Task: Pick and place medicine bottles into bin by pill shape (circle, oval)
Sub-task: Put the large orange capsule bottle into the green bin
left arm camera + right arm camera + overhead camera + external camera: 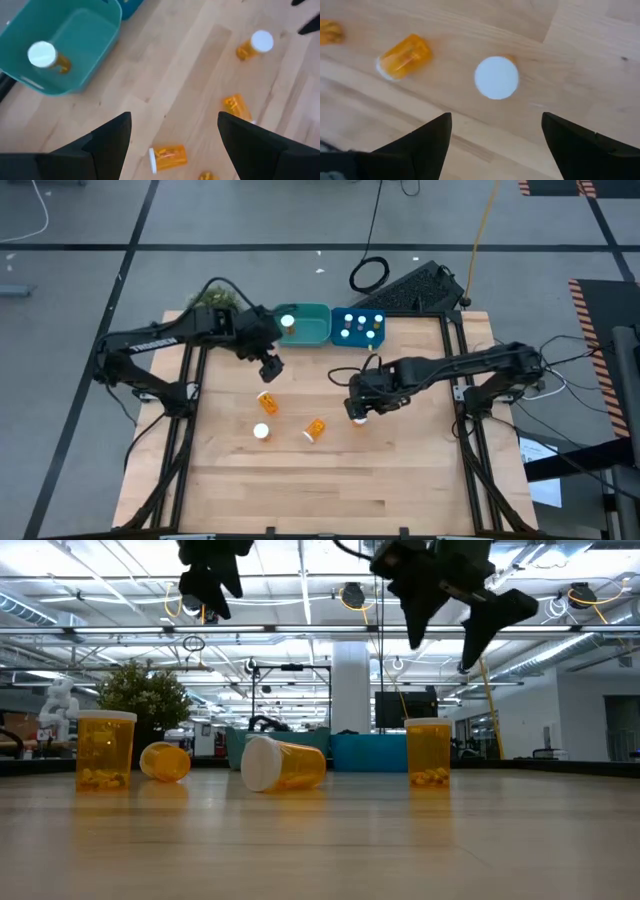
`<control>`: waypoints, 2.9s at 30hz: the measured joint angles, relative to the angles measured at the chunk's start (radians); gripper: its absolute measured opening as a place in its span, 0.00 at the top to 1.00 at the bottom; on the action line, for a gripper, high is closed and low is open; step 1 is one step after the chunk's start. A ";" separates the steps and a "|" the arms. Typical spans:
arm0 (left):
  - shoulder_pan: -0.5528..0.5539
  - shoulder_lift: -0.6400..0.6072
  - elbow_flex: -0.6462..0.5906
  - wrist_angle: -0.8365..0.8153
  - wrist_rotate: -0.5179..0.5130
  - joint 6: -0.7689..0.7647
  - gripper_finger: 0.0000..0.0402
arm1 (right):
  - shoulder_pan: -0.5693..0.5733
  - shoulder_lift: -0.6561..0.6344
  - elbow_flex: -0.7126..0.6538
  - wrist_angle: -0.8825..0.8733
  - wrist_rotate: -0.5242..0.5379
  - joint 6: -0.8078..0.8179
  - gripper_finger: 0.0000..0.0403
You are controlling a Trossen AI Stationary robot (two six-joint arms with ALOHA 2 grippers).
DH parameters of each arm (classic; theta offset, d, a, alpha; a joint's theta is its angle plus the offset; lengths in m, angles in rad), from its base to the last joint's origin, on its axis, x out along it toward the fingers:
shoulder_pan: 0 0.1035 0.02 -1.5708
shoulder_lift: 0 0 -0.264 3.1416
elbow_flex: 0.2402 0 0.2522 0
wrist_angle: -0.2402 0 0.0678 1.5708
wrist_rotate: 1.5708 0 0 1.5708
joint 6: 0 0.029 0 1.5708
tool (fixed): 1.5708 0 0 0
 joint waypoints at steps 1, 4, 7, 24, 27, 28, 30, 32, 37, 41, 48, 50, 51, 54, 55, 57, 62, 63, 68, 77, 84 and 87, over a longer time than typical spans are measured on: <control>-0.003 -0.001 -0.001 0.002 0.000 0.004 0.26 | -0.002 0.008 0.000 -0.003 -0.001 0.007 0.25; -0.012 -0.005 0.001 0.030 0.000 0.008 0.26 | -0.008 0.044 0.000 -0.002 -0.003 0.009 0.25; -0.012 -0.003 0.000 0.059 0.001 0.007 0.26 | -0.020 0.085 0.000 0.031 -0.004 0.001 0.25; -0.009 -0.004 0.001 0.054 0.001 0.046 0.26 | -0.087 0.198 0.000 0.061 -0.079 -0.070 0.25; -0.009 -0.004 0.001 0.054 0.002 0.057 0.26 | -0.087 0.207 0.000 0.058 -0.084 -0.074 0.27; -0.008 -0.004 0.001 0.054 0.002 0.060 0.26 | -0.087 0.208 0.000 0.059 -0.085 -0.080 0.29; -0.006 -0.004 0.001 0.055 0.002 0.066 0.26 | -0.087 0.205 0.000 0.069 -0.092 -0.093 0.32; -0.006 -0.004 0.001 0.055 0.002 0.070 0.26 | -0.091 0.205 0.000 0.070 -0.104 -0.096 0.36; 0.007 -0.004 0.001 0.055 0.003 0.081 0.26 | -0.092 0.205 0.000 0.069 -0.105 -0.098 0.43; 0.018 -0.004 0.001 0.054 0.003 0.096 0.26 | -0.092 0.205 0.000 0.070 -0.105 -0.094 0.44; 0.025 -0.004 0.001 0.054 0.009 0.122 0.26 | -0.092 0.210 0.000 0.069 -0.100 -0.092 0.38; 0.025 -0.004 0.001 0.054 0.009 0.128 0.26 | -0.092 0.222 0.000 0.070 -0.100 -0.093 0.37; 0.025 -0.003 0.001 0.054 0.009 0.129 0.26 | -0.092 0.227 0.000 0.074 -0.102 -0.093 0.36; 0.025 -0.003 0.001 0.054 0.010 0.131 0.26 | -0.092 0.241 -0.001 0.096 -0.103 -0.095 0.36; 0.025 -0.003 0.001 0.054 0.010 0.131 0.26 | -0.092 0.242 -0.001 0.098 -0.103 -0.095 0.37; 0.025 -0.003 0.001 0.053 0.010 0.131 0.26 | -0.092 0.242 -0.001 0.097 -0.102 -0.095 0.38; 0.026 -0.003 0.001 0.053 0.010 0.131 0.26 | -0.092 0.241 -0.001 0.077 -0.103 -0.092 0.46; 0.029 -0.003 0.001 0.053 0.010 0.133 0.26 | -0.091 0.241 -0.001 0.069 -0.104 -0.092 0.48; 0.045 -0.003 0.001 0.053 0.011 0.138 0.26 | -0.089 0.241 -0.001 0.065 -0.105 -0.094 0.50; 0.088 -0.006 0.001 0.009 0.011 0.143 0.26 | -0.137 0.199 -0.001 0.157 -0.159 -0.127 0.49; 0.134 -0.007 0.002 -0.078 0.000 0.117 0.26 | -0.239 0.127 0.000 0.291 -0.188 -0.175 0.49; 0.151 -0.007 0.002 -0.107 0.000 0.089 0.26 | -0.297 0.095 0.002 0.359 -0.198 -0.194 0.49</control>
